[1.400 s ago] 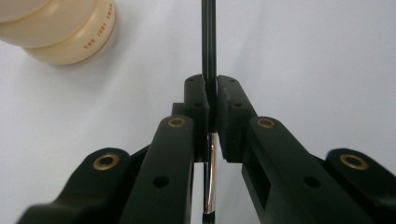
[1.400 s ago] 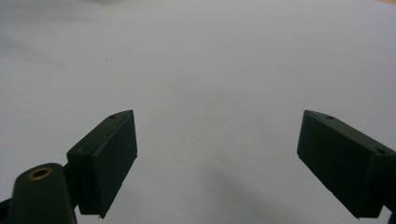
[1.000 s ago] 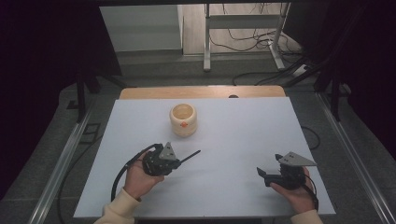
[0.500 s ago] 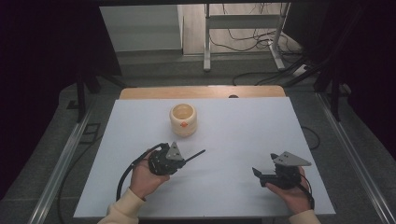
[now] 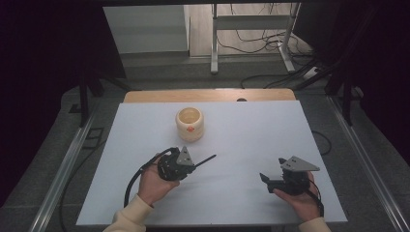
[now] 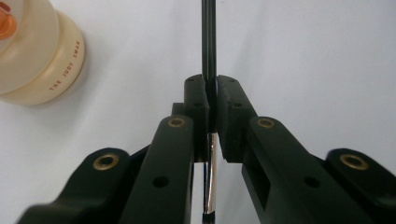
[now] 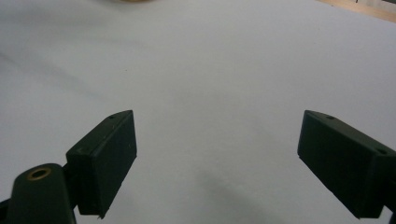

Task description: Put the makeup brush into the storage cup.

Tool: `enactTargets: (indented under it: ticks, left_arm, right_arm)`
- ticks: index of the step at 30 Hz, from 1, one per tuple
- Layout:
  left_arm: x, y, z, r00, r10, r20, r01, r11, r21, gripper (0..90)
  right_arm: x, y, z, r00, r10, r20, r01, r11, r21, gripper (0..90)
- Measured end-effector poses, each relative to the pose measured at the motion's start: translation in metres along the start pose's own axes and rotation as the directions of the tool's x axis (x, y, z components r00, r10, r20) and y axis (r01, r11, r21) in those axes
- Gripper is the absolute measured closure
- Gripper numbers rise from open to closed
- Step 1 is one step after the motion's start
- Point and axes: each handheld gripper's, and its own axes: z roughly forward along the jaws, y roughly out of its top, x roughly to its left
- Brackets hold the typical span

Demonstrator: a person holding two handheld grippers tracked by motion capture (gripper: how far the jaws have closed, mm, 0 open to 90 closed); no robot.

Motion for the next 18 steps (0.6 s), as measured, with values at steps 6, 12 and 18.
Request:
enactTargets:
  ticks: [6, 12, 18]
  left_arm:
    - [-0.001, 0.003, 0.002, 1.0000, 0.006, 0.000, -0.006, 1.0000, 0.001, 83.4]
    - [0.001, 0.004, 0.007, 1.0000, 0.003, 0.008, -0.003, 1.0000, 0.006, 83.4]
    - [-0.001, 0.007, 0.012, 0.9998, 0.009, 0.015, -0.009, 0.9999, 0.014, 83.4]
  right_arm:
    - [0.004, 0.003, 0.001, 0.9999, -0.007, -0.010, 0.007, 1.000, -0.002, 11.8]
    - [0.011, 0.010, 0.005, 0.9995, -0.021, -0.026, 0.021, 1.000, -0.006, 11.8]
    - [0.017, 0.019, 0.010, 0.9979, -0.030, -0.057, 0.029, 1.000, -0.013, 11.7]
